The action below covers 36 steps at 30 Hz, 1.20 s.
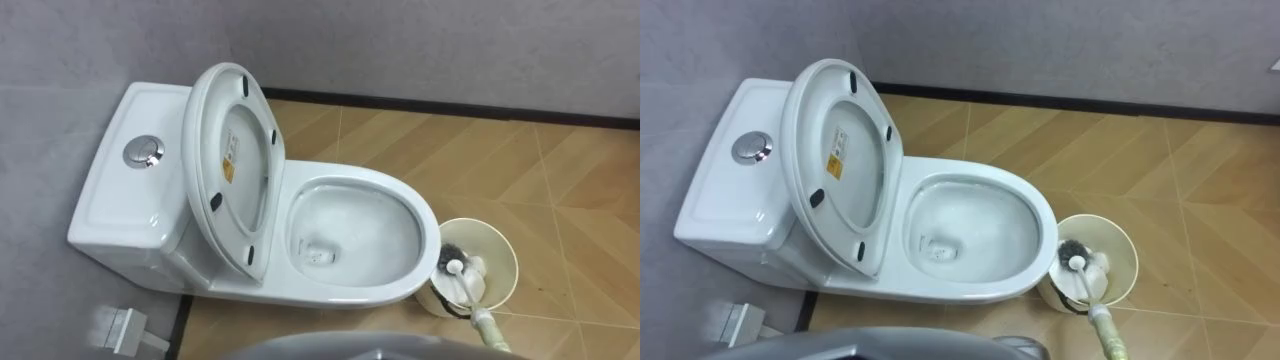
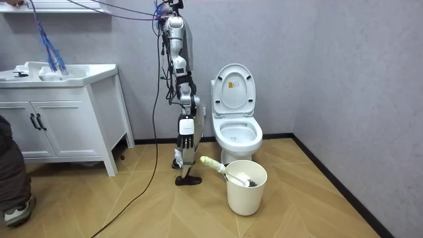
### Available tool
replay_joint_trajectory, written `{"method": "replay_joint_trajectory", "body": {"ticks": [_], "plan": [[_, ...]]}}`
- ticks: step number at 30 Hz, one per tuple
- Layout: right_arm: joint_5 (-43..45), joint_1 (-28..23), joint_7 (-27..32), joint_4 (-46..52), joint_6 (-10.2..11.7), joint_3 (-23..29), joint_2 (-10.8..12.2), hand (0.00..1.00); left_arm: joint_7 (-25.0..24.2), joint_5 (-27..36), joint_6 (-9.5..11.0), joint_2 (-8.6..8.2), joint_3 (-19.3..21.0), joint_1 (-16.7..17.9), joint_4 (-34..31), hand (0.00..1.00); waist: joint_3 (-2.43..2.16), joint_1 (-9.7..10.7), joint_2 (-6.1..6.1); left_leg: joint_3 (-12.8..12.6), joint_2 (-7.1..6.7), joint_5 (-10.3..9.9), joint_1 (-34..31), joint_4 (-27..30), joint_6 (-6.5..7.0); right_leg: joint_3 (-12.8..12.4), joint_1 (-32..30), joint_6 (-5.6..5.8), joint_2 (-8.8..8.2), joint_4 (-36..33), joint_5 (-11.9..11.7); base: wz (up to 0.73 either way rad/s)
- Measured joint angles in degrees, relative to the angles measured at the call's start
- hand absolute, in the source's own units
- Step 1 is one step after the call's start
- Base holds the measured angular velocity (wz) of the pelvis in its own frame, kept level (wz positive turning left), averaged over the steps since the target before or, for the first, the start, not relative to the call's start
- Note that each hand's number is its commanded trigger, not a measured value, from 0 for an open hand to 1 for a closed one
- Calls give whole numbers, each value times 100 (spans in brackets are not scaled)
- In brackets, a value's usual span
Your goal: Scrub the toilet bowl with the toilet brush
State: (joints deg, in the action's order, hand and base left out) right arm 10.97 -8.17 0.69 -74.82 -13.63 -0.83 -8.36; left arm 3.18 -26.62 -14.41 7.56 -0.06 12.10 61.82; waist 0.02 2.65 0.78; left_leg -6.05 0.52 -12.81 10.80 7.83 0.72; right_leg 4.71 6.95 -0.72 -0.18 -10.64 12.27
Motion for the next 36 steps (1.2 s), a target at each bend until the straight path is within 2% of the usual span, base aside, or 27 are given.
{"method": "replay_joint_trajectory", "body": {"ticks": [9, 16, 19, 25, 30, 32, 36], "plan": [[-94, 20, 33, -14, -4, -2, -1, 0, -3, 11, -22, 2, -1, 1, 11, 0, 2, -6, 4, 12, -1, 0, -1, 0, 0, -6, 1, 0, 1, 1, 0, 0], [-319, 13, 441, -25, 0, 83, 3, 0, -1, 12, -14, -4, 104, 51, 8, 0, 2, -28, 4, 11, 1, 0, 12, 0, 0, -20, 3, 0, 5, -1, 0, 0], [-391, 20, 732, -19, 72, 334, 5, 0, 16, 11, 3, -6, 109, 87, 6, 0, 4, -1, -1, 7, -1, 0, 8, 0, 0, -23, 8, 0, 5, 0, 0, 0], [-604, 5, 1360, 166, 301, 745, 4, 0, 49, 12, 121, -5, 203, 80, -16, 0, 23, 9, -39, 11, 11, -3, -17, -22, -2, -35, -3, 0, 21, 1, 1, 0], [-1035, -61, 1844, 854, 645, 858, 8, 0, 131, 9, 315, -6, 205, 77, -151, 0, 20, 5, -80, 9, 36, -31, -135, -24, -15, -31, -137, -16, 47, -1, -19, -1], [-1108, -59, 2015, 1163, 853, 896, 13, 0, 167, 3, 405, -5, 205, 89, -178, 0, 14, 0, -91, -13, 36, -29, -149, 3, -15, -36, -165, -26, 45, -6, -30, -6], [-1108, -84, 2115, 1675, 1102, 888, 46, 0, 172, 11, 512, -4, 208, 92, -275, 0, 1, -7, -78, -27, 35, -27, -218, 47, -16, -75, -208, -31, 48, -3, -55, -5]]}}
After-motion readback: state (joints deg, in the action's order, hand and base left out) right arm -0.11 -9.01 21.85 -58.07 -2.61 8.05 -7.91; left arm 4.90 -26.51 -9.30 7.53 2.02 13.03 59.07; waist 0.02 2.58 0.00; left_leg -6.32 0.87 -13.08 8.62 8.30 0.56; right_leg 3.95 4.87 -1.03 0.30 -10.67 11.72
